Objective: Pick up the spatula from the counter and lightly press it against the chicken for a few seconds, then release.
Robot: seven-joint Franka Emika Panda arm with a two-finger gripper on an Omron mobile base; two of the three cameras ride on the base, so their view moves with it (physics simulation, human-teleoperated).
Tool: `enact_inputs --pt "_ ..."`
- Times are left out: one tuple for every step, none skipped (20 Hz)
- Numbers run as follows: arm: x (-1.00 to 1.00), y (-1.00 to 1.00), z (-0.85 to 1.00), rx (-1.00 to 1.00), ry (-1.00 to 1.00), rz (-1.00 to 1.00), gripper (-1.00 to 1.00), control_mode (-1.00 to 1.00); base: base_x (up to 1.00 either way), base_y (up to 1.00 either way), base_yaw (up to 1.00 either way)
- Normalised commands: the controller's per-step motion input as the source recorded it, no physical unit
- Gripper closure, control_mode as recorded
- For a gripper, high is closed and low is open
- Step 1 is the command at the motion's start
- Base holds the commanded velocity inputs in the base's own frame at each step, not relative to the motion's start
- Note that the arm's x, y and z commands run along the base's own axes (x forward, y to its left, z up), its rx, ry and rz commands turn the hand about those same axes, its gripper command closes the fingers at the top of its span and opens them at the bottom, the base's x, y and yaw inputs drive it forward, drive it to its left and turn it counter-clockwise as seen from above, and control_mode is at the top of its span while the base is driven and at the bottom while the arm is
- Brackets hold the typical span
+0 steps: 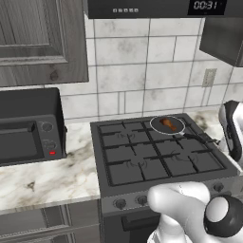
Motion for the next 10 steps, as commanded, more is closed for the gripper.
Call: enact_inputs --pt "0.0 0.35 0.1 0.0 0.12 -0.09 1.0 -1.0 0.0 0.0 0.0" --pt "0.02 0.4 0.03 0.0 0.08 -0.12 1.0 -1.0 0.0 0.0 0.0" --pt "0.06 0.41 0.0 0.0 0.02 -0.15 1.0 -1.0 0.0 0.0 0.0" --pt "0.05 0.43 0.0 0.0 0.0 -0.17 1.0 -1.0 0.0 0.0 0.0" --pt "0.2 0.47 0.0 0.0 0.0 -0.16 1.0 -1.0 0.0 0.0 0.0" --pt "0.21 0.54 0.0 -0.03 -0.02 -0.14 1.0 -1.0 0.0 0.0 0.0" --pt "0.23 0.66 0.0 -0.06 -0.09 -0.11 1.0 -1.0 0.0 0.0 0.0" --pt "0.19 0.46 0.0 -0.02 -0.08 -0.17 1.0 -1.0 0.0 0.0 0.0" --pt "0.18 0.39 0.0 0.0 -0.08 -0.17 1.0 -1.0 0.0 0.0 0.0" --pt "0.1 0.32 0.0 0.0 -0.07 -0.16 1.0 -1.0 0.0 0.0 0.0"
